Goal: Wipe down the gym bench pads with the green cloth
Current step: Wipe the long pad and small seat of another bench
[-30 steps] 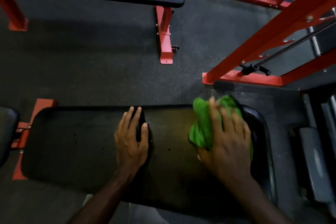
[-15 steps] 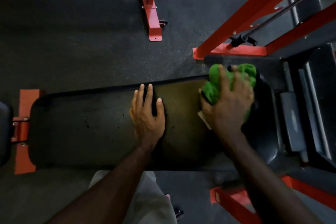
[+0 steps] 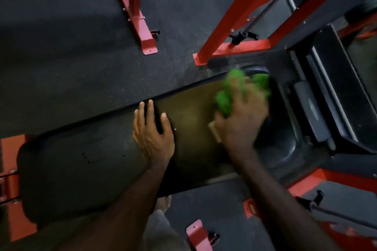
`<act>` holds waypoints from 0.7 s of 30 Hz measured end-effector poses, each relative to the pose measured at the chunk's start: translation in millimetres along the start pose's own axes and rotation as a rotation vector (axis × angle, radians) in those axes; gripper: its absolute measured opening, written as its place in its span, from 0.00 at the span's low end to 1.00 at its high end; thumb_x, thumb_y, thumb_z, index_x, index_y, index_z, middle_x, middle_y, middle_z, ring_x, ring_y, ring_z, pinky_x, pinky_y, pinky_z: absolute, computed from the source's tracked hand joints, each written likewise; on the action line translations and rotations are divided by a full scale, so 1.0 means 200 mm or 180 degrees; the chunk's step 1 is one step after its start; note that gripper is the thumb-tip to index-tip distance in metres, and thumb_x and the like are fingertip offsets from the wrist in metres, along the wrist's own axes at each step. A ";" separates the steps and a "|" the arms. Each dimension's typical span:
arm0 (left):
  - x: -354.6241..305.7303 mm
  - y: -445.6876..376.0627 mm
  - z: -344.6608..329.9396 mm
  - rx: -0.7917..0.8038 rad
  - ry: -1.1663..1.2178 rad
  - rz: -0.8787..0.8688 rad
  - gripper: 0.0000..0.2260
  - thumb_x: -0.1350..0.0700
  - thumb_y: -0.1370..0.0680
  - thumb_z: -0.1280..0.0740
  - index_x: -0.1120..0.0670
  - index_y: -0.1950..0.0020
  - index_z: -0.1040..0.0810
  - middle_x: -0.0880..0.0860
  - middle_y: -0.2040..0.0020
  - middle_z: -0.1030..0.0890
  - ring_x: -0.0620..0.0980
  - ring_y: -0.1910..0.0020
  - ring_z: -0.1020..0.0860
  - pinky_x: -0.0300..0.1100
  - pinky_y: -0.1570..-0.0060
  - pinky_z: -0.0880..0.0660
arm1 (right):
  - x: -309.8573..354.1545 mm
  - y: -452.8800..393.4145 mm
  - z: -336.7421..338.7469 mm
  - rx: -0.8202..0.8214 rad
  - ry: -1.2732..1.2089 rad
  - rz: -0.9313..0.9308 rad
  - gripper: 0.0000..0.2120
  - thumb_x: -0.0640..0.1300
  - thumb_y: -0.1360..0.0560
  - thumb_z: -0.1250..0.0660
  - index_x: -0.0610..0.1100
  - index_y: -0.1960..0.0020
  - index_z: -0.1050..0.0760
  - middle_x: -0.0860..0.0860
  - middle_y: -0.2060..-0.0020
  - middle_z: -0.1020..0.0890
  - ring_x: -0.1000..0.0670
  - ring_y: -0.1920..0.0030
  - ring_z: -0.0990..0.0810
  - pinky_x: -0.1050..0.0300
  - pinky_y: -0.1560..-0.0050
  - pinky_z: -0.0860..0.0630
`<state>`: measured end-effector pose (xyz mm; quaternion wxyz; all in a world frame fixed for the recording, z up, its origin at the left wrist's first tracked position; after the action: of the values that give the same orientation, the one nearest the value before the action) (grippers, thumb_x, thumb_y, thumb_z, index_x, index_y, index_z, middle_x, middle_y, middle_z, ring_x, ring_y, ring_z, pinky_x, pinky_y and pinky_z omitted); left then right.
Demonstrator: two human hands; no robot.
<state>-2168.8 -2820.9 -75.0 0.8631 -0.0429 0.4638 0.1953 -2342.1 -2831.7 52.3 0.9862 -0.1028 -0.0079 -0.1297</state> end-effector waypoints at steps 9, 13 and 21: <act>0.00 0.00 -0.01 -0.0142 -0.0019 -0.0099 0.25 0.45 0.17 0.40 0.48 0.20 0.32 0.50 0.19 0.35 0.52 0.19 0.40 0.56 0.25 0.41 | -0.22 0.29 0.08 -0.0027 -0.0165 0.0262 0.47 0.56 0.39 0.29 0.55 0.20 0.35 0.46 0.24 0.30 0.38 0.27 0.30 0.37 0.29 0.35; -0.01 0.01 0.01 -0.0104 -0.0122 -0.0186 0.27 0.42 0.18 0.40 0.47 0.20 0.33 0.49 0.18 0.36 0.52 0.19 0.41 0.57 0.25 0.42 | -0.03 0.14 0.02 -0.0241 -0.0232 -0.0431 0.46 0.55 0.37 0.25 0.55 0.20 0.35 0.46 0.24 0.31 0.37 0.25 0.33 0.35 0.25 0.38; -0.01 0.03 0.01 -0.0069 -0.0132 -0.0256 0.27 0.43 0.18 0.39 0.48 0.19 0.34 0.50 0.19 0.36 0.53 0.19 0.41 0.62 0.25 0.43 | -0.36 0.52 0.09 -0.0103 -0.0036 0.0494 0.50 0.58 0.37 0.24 0.56 0.18 0.40 0.47 0.23 0.32 0.39 0.25 0.33 0.35 0.26 0.39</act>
<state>-2170.5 -2816.1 -71.1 0.8791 -0.0669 0.4417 0.1663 -2384.9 -2711.3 46.9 0.9914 -0.1197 -0.0033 -0.0523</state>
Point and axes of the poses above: each hand's wrist, its own y-axis away from the middle knuckle, its own z-axis out of the back of the hand, x = y × z, the point moved 1 cm from there along -y, towards the middle knuckle
